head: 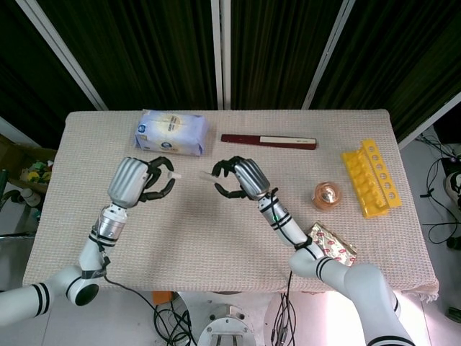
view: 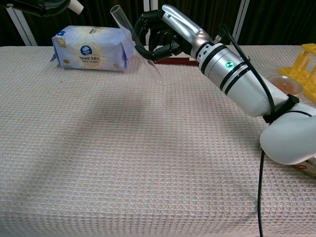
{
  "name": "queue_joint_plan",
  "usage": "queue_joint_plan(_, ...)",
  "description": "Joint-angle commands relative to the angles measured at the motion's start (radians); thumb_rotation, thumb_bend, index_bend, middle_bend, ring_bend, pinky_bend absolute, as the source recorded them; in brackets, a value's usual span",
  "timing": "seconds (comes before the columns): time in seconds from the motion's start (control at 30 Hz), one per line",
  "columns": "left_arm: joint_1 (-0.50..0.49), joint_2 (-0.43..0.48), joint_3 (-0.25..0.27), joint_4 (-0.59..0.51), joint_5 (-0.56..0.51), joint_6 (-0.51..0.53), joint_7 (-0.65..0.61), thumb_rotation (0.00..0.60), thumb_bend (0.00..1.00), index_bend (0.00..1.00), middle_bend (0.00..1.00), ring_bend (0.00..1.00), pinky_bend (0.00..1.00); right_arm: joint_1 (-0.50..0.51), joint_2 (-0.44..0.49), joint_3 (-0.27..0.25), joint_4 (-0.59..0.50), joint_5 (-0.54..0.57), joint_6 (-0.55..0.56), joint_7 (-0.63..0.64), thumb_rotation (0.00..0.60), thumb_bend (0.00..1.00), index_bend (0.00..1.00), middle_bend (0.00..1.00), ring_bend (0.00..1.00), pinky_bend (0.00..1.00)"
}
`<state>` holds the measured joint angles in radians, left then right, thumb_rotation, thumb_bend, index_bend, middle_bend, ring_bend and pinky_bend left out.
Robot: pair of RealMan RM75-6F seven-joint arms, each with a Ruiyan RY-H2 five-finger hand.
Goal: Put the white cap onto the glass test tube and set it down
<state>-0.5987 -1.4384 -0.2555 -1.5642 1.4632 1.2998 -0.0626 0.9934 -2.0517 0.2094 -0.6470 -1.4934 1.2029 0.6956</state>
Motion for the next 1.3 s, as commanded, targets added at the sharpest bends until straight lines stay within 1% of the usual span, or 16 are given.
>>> queue_joint_plan(0.03,-0.01,-0.006,0.002,0.014,0.011,0.0,0.022,0.477,0.48,0.62,0.93,0.88,1.0,0.011,-0.005,0.008,-0.007,0.007,-0.025,-0.001,0.6,0.63,0.82,0.68,0.53,0.46)
queue_joint_plan(0.27,-0.04,-0.011,0.012,0.048,0.038,-0.019,0.08,0.478,0.49,0.62,0.93,0.88,1.0,0.042,0.005,0.02,-0.032,0.01,-0.079,-0.001,0.6,0.63,0.82,0.68,0.53,0.46)
queue_joint_plan(0.43,-0.056,-0.006,0.014,0.049,0.045,-0.03,0.099,0.474,0.48,0.62,0.93,0.88,1.0,0.054,0.019,0.025,-0.054,0.009,-0.1,-0.018,0.6,0.63,0.82,0.68,0.53,0.46)
queue_joint_plan(0.77,-0.065,0.012,0.016,0.035,0.049,-0.028,0.113,0.475,0.48,0.62,0.93,0.88,1.0,0.058,0.027,0.023,-0.075,0.008,-0.122,-0.04,0.6,0.63,0.82,0.68,0.53,0.46)
queue_joint_plan(1.3,-0.075,0.039,0.029,0.024,0.061,-0.033,0.14,0.475,0.49,0.62,0.93,0.88,1.0,0.072,0.026,0.036,-0.081,0.012,-0.138,-0.036,0.6,0.63,0.82,0.68,0.53,0.46)
